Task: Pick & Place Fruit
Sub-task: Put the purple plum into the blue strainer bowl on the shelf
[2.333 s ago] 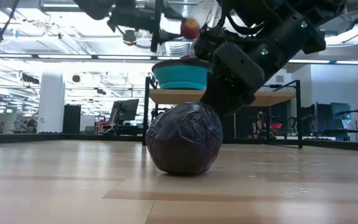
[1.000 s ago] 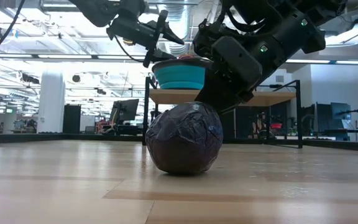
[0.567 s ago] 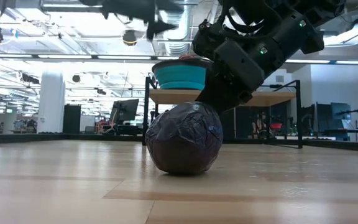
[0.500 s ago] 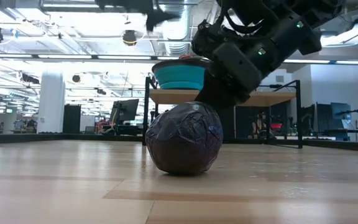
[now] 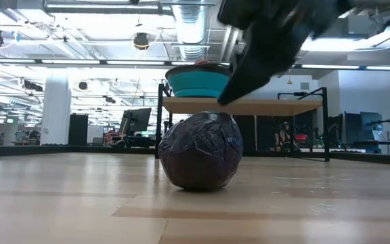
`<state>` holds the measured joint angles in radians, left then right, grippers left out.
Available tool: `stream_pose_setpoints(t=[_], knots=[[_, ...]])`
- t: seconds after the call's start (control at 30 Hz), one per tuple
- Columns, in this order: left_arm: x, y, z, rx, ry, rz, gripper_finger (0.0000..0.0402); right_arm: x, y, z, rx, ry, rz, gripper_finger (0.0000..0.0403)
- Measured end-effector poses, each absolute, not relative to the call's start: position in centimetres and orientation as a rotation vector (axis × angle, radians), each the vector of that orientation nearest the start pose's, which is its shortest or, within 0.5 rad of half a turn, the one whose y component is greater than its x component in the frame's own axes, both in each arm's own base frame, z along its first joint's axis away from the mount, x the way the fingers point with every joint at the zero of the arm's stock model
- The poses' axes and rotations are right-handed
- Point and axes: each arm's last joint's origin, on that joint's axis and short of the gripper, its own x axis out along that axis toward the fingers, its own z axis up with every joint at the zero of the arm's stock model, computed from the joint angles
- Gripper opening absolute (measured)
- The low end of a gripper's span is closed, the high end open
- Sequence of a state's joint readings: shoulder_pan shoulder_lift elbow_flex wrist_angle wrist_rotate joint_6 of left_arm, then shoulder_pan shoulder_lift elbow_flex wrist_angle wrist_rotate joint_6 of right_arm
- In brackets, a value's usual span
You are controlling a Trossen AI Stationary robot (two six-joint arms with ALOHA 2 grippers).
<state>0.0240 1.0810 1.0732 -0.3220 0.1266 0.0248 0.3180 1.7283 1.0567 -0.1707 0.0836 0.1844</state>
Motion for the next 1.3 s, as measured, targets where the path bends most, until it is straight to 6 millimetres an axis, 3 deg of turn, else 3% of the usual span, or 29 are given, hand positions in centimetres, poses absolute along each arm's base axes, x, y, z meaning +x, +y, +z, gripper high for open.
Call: stream_pose_setpoints(t=[0.1,0.33,0.4,0.77,1.0,1.3], knots=[[22.1,-0.6,33.9,0.017,0.380,-0.049,0.0219,33.4,12.3,18.8,0.054,0.846,0.190,0.0193],[20.1,-1.6,28.4,-0.104,0.435,0.025,0.0213,33.6,14.8,16.5,0.020,0.850,0.256,0.0366],[19.9,-1.9,27.1,-0.147,0.430,0.019,0.0213,34.2,15.1,16.0,0.033,0.812,0.261,0.0391],[19.4,-3.8,23.1,-0.310,0.380,-0.050,0.0213,35.9,15.9,13.2,-0.055,0.703,0.354,0.0354],[19.1,-4.6,22.5,-0.334,0.341,-0.028,0.0213,36.3,16.1,12.6,-0.082,0.692,0.386,0.0359],[19.1,-4.9,22.7,-0.332,0.317,-0.019,0.0213,36.2,16.0,12.3,-0.099,0.722,0.390,0.0310]])
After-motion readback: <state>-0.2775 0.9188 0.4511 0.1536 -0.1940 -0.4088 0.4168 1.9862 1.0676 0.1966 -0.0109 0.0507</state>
